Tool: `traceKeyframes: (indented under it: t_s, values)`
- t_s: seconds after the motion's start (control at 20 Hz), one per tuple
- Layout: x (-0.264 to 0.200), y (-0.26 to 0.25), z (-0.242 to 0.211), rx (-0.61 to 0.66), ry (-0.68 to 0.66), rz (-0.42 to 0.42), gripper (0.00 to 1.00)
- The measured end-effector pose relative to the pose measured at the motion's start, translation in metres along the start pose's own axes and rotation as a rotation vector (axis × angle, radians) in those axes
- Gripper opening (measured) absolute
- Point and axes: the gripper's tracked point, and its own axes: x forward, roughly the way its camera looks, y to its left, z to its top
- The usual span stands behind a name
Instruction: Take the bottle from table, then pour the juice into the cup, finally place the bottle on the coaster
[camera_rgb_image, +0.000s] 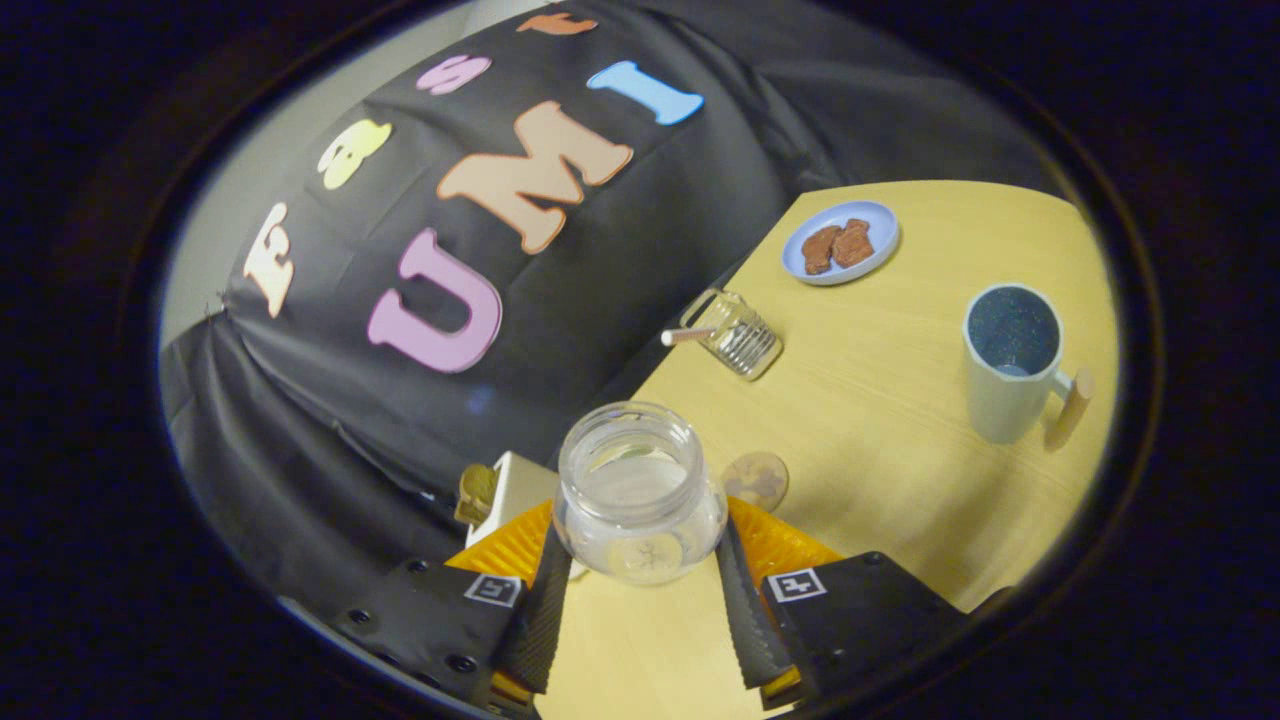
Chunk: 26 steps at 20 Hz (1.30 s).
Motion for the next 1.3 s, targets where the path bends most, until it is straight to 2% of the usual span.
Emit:
traceKeyframes:
  t_s: [0.3, 0.7, 0.95, 1.3]
  values:
    - [0.006, -0.014, 0.062, 0.221, -0.157, 0.059, 0.74]
    - [0.007, -0.032, 0.114, 0.475, -0.322, 0.143, 0.74]
    - [0.003, -0.048, 0.127, 0.623, -0.400, 0.160, 0.74]
    - [0.003, -0.050, 0.138, 0.715, -0.438, 0.212, 0.74]
